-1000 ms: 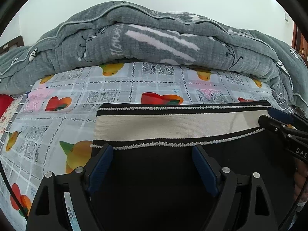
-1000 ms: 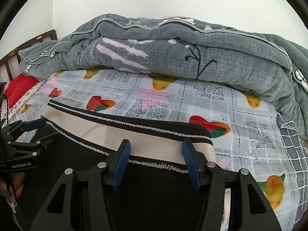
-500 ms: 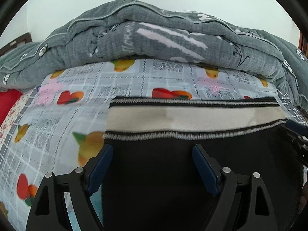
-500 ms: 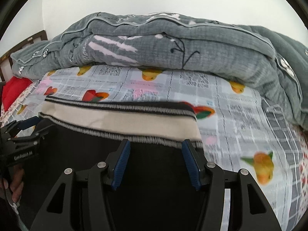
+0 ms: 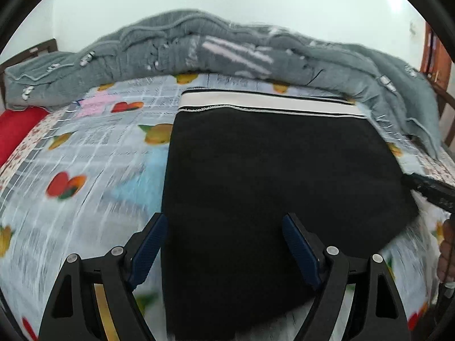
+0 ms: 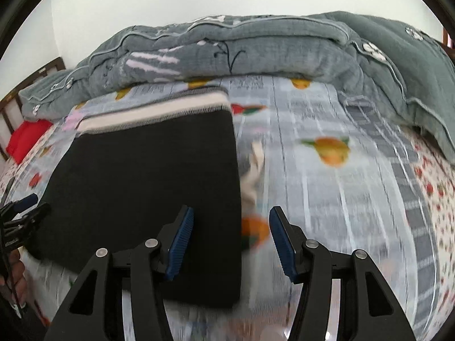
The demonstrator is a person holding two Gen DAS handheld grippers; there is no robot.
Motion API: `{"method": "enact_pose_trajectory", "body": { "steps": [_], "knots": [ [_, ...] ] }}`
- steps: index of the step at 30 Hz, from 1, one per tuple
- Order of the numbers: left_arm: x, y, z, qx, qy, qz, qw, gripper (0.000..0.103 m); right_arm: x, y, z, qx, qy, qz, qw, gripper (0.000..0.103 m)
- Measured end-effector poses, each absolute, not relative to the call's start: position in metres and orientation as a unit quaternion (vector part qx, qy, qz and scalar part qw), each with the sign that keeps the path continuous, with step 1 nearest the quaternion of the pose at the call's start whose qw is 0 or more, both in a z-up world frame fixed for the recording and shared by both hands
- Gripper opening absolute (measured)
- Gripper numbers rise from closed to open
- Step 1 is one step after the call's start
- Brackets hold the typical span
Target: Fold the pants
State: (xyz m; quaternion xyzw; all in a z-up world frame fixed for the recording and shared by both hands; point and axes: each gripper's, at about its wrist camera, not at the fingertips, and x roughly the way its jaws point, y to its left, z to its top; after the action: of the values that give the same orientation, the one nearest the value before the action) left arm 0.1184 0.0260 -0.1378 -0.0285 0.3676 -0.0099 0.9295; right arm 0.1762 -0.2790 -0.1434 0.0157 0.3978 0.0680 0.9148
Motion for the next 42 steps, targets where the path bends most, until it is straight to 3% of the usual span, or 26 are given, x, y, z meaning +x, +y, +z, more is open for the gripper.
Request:
{"method": "enact_pose_trajectory", "body": {
  "steps": [5,10,20,22,23,25,28,30,38,42],
  "knots": [
    [0.087,0.026,-0.149,-0.016,0.388,-0.019,0.921,0.085,0.143,-0.280,-0.157,0.019,0.419,0.078,0.905,0.055],
    [0.078,0.045,-0.159,-0.034,0.445,-0.003,0.895,0.081,0.124,-0.275,-0.153,0.000,0.427,0.077,0.901,0.055],
    [0.071,0.048,-0.159,0.046,0.434,0.008,0.900,0.080,0.122,-0.284,-0.139,0.038,0.407,0.086,0.909,0.055],
    [0.078,0.046,-0.159,0.033,0.432,-0.014,0.901,0.069,0.128,-0.282,-0.144,0.036,0.413,0.085,0.906,0.055],
    [0.081,0.042,-0.159,0.038,0.429,-0.019,0.902,0.053,0.130,-0.280,-0.147,0.035,0.416,0.084,0.905,0.055],
    [0.083,0.034,-0.158,0.071,0.413,-0.027,0.908,0.034,0.136,-0.277,-0.156,0.035,0.429,0.082,0.899,0.055],
    [0.084,0.049,-0.155,0.069,0.373,0.039,0.925,0.024,0.138,-0.276,-0.159,0.040,0.433,0.089,0.896,0.055],
    [0.090,0.060,-0.163,0.047,0.405,0.015,0.913,0.024,0.136,-0.272,-0.157,0.035,0.429,0.099,0.897,0.055],
    [0.066,0.097,-0.143,-0.034,0.376,-0.013,0.926,0.056,0.140,-0.266,-0.123,0.047,0.376,0.110,0.919,0.055],
    [0.096,0.084,-0.120,-0.046,0.349,-0.024,0.936,0.060,0.155,-0.244,-0.117,0.037,0.367,0.137,0.919,0.055]
  ]
}}
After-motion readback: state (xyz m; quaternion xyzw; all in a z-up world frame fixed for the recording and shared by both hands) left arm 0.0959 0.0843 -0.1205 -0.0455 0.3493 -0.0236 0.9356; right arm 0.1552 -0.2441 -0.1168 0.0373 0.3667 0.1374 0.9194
